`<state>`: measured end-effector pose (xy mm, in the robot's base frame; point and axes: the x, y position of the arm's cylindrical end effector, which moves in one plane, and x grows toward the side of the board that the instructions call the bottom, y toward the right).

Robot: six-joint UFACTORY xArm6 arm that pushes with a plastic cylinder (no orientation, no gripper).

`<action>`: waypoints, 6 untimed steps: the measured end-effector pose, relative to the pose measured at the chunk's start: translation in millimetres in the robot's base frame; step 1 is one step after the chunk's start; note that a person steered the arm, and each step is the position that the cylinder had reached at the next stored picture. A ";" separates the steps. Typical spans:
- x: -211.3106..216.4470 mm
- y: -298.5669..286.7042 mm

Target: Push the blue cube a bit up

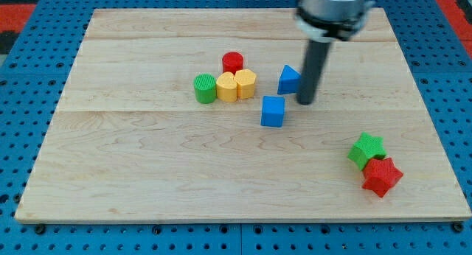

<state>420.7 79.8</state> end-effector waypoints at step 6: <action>49.4 -49.0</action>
